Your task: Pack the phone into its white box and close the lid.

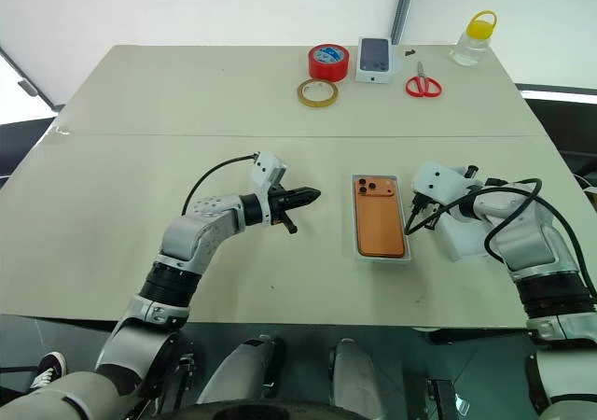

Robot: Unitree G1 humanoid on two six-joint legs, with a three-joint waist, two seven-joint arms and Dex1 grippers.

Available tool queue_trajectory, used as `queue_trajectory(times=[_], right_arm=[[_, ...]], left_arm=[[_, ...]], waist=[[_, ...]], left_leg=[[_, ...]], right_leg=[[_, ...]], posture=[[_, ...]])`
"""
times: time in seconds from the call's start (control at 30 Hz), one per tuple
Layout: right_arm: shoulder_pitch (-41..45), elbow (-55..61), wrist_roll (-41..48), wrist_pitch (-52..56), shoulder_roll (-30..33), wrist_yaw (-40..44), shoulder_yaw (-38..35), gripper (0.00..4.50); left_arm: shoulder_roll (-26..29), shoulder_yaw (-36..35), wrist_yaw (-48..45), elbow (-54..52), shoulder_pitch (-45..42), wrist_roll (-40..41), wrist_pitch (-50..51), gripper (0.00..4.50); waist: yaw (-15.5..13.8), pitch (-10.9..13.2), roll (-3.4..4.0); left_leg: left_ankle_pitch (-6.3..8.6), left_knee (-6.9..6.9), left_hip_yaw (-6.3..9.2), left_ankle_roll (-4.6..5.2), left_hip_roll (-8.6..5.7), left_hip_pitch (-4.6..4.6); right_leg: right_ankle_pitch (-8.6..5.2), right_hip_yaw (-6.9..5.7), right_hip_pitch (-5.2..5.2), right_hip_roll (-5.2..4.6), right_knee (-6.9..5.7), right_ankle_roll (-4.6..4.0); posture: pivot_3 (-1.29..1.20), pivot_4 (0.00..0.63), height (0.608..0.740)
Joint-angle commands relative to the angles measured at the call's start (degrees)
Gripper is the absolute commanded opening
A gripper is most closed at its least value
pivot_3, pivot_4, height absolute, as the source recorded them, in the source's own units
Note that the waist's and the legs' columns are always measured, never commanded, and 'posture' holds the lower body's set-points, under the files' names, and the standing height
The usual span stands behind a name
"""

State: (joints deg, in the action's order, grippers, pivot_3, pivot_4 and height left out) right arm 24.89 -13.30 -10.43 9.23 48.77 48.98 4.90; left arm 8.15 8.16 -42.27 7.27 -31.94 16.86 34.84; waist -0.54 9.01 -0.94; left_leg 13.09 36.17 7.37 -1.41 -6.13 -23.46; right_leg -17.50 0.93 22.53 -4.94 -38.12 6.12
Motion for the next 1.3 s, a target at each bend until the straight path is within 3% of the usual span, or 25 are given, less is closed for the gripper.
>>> queue_trajectory(times=[0.03, 0.3, 0.37, 0.47, 0.5, 0.6, 0.67, 0.77, 0.9, 1.13, 1.3], right_arm=[[1.99, -1.75, -1.76, -1.48, 0.64, -1.36, 0.84, 0.0], [2.37, -2.08, -1.17, 1.04, 3.3, -0.99, -0.93, 0.0], [2.59, -0.6, 2.24, 5.9, 1.98, -0.32, -2.99, 0.0], [2.66, 3.33, 9.55, 14.41, -0.63, 2.5, -6.75, 0.0], [3.19, 4.39, 11.68, 17.16, -1.88, 1.97, -8.4, 0.25], [4.67, 7.17, 15.69, 22.01, -3.94, 0.3, -11.41, 1.35], [7.25, 7.22, 19.08, 25.56, -6.35, -2.7, -14.92, 2.46], [11.34, 7.52, 25.16, 32.92, -10.57, -6.71, -20.02, 3.96], [16.38, 6.2, 30.51, 37.38, -15.51, -13.38, -25.87, 3.96], [17.67, 5.68, 26.89, 29.88, -17.48, -22.35, -23.25, 3.96], [15.88, 5.8, 29.45, 29.98, -17.57, -19.35, -21.95, 3.96]], left_arm=[[1.24, -1.35, -0.11, -4.14, -0.24, 1.51, 0.02, 0.05], [8.08, -4.54, -2.97, -8.24, 1.77, 4.78, 0.51, 0.05], [9.3, -5.39, -4.18, -8.76, 2.18, 6.31, 0.73, 0.05], [11.1, -6.22, -6.54, -9.31, 2.92, 8.1, 0.22, 0.88], [11.74, -6.42, -6.94, -9.44, 3.18, 8.24, -0.23, 1.37], [13.58, -7.41, -7.52, -9.56, 3.43, 8.61, -1.25, 2.92], [14.66, -8.52, -7.92, -9.31, 3.08, 9.31, -1.62, 3.97], [15.47, -9.89, -8.13, -8.89, 2.4, 10.34, -1.19, 3.99], [15.37, -10.06, -6.43, -8.98, 2.07, 9.11, -3.47, 3.99], [15.21, -9.68, -5.93, -9.45, 2.17, 9.34, -4.51, 3.99], [14.74, -9.94, -5.65, -9.48, 1.67, 10.13, -3.71, 3.99]], waist=[[-0.09, 0.0, 0.0], [0.08, 0.0, 0.02], [0.13, 0.0, 0.02], [0.29, 0.01, 0.01], [0.41, 0.01, 0.02], [0.53, 0.01, 0.04], [0.63, 0.02, 0.04], [1.1, 0.02, 0.05], [1.24, 0.02, 0.05], [1.29, 0.02, 0.06], [1.55, 0.02, 0.06]], left_leg=[[0.0, 0.0, -0.01, 0.0, 0.0, 0.0], [0.0, -0.01, -0.01, 0.0, 0.02, 0.0], [0.0, -0.02, -0.01, 0.0, 0.02, 0.0], [0.0, -0.01, -0.01, 0.0, 0.04, 0.0], [0.0, -0.02, 0.0, 0.0, 0.05, 0.0], [0.0, -0.01, 0.01, 0.01, 0.05, 0.0], [0.01, -0.02, 0.01, 0.02, 0.05, 0.0], [0.01, -0.03, 0.03, 0.02, 0.05, 0.0], [0.01, -0.04, 0.05, 0.02, 0.05, 0.0], [0.01, -0.04, 0.02, 0.03, 0.02, -0.02], [0.01, -0.05, 0.01, 0.04, 0.03, -0.02]], right_leg=[[0.0, 0.01, 0.0, 0.0, 0.0, 0.0], [0.0, 0.01, 0.01, 0.01, -0.01, 0.0], [0.0, 0.01, 0.02, 0.01, -0.01, 0.0], [0.0, 0.02, 0.01, 0.02, -0.01, -0.01], [0.0, 0.02, 0.02, 0.02, -0.01, -0.01], [0.01, 0.02, 0.01, 0.02, -0.02, -0.02], [0.01, 0.02, 0.01, 0.02, -0.02, -0.02], [0.01, 0.01, 0.02, 0.02, -0.03, -0.02], [0.01, 0.01, 0.02, 0.01, -0.02, -0.03], [0.01, 0.02, 0.05, -0.02, -0.03, -0.02], [0.01, 0.04, 0.09, 0.0, -0.09, -0.02]], posture=[[0.0, 0.15, 0.74], [0.0, 0.15, 0.74], [0.0, 0.15, 0.74], [0.0, 0.15, 0.74], [0.0, 0.15, 0.74], [0.0, 0.15, 0.74], [0.0, 0.15, 0.74], [0.0, 0.15, 0.74], [0.0, 0.15, 0.74], [0.0, 0.15, 0.74], [0.0, 0.15, 0.74]])
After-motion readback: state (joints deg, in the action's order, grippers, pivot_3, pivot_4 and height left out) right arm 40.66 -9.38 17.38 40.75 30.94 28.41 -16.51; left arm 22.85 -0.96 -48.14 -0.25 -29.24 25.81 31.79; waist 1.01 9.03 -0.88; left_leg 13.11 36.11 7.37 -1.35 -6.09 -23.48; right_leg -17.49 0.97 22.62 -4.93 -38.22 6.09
